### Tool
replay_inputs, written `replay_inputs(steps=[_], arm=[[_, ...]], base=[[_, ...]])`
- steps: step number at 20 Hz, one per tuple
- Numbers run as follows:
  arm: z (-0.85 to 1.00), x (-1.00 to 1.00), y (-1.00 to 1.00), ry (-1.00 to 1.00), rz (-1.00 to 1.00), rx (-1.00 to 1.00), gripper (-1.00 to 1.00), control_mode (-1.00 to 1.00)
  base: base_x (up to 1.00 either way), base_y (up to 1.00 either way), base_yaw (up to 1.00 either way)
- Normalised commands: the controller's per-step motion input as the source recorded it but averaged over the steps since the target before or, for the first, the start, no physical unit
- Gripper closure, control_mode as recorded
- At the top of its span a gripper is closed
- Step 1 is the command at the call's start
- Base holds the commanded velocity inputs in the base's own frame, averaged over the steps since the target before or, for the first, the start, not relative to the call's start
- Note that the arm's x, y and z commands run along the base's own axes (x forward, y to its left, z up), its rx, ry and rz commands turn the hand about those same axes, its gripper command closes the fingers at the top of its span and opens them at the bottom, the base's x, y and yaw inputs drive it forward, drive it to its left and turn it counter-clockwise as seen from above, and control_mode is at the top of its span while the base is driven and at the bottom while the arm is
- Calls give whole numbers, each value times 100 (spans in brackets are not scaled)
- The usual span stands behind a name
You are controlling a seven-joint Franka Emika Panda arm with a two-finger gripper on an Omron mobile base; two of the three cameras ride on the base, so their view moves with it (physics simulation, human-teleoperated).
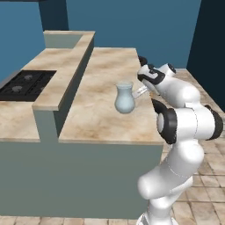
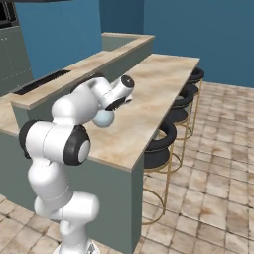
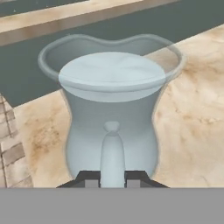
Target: Place the pitcher and cup on the dining counter for serving.
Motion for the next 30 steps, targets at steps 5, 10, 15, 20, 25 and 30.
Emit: replay_inputs(steps=[5, 10, 15, 20, 25, 30], arm=[[-44, 45, 18, -1, 8, 0, 100, -100], [-59, 6, 8, 0, 9, 0, 100, -100], [-35, 6, 11, -1, 10, -3, 100, -100], [-25, 0, 6, -4, 9, -7, 100, -100], [-17, 0, 1, -9, 6, -8, 100, -100], [-1, 30, 0, -15, 0, 0, 100, -100]], base=[[0, 0, 0], [0, 0, 0], [0, 0, 0], [0, 0, 0], [0, 0, 0], [0, 0, 0]])
